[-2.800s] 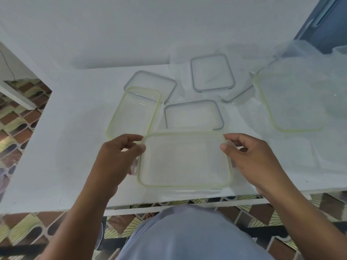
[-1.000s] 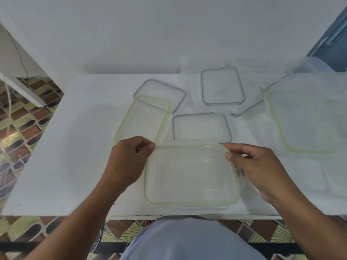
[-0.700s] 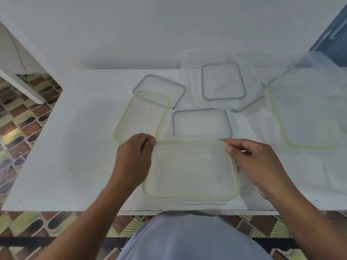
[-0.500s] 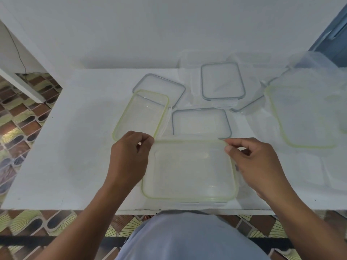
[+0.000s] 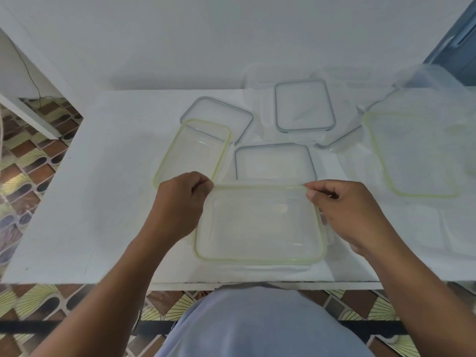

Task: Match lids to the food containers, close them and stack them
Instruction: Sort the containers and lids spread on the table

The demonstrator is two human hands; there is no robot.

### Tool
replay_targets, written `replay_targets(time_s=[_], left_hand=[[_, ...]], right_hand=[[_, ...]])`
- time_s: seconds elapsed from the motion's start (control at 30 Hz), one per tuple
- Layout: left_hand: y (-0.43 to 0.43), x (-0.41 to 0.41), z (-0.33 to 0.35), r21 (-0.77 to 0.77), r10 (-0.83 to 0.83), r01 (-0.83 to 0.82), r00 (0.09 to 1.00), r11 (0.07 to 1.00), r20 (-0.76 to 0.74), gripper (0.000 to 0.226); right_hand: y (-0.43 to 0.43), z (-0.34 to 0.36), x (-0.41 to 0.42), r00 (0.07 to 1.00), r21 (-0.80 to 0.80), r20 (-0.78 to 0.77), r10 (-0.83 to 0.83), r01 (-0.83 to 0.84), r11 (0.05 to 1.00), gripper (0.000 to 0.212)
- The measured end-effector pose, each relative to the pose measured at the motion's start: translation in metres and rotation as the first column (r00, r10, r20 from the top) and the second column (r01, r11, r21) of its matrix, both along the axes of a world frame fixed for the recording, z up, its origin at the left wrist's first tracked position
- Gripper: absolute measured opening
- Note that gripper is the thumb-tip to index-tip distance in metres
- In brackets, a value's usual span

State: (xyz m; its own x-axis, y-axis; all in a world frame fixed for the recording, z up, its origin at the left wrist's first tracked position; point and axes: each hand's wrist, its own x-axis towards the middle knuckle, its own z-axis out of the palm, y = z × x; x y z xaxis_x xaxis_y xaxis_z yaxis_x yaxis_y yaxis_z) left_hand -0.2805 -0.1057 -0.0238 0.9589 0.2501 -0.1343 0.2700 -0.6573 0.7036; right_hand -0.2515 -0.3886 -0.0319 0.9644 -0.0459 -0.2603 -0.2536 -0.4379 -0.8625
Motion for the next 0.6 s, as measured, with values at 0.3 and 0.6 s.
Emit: replay_targets(time_s=[0.3,0.6], left_hand=[[0.009,0.001,-0.003,-0.195,0.004,-0.009,1.000,0.981,-0.025,0.015],[-0.004,-0.008,-0.001,-0.022,0.006,-0.005,0.996,1.000,0.084,0.016]], right_hand=[[-0.001,0.001,0.004,0.999,0.084,-0.038,0.016,-0.013,0.996,0.016],[-0.004,-0.002,-0.012,1.000,0.124,0.012,-0.010,0.008,0.992,0.016]])
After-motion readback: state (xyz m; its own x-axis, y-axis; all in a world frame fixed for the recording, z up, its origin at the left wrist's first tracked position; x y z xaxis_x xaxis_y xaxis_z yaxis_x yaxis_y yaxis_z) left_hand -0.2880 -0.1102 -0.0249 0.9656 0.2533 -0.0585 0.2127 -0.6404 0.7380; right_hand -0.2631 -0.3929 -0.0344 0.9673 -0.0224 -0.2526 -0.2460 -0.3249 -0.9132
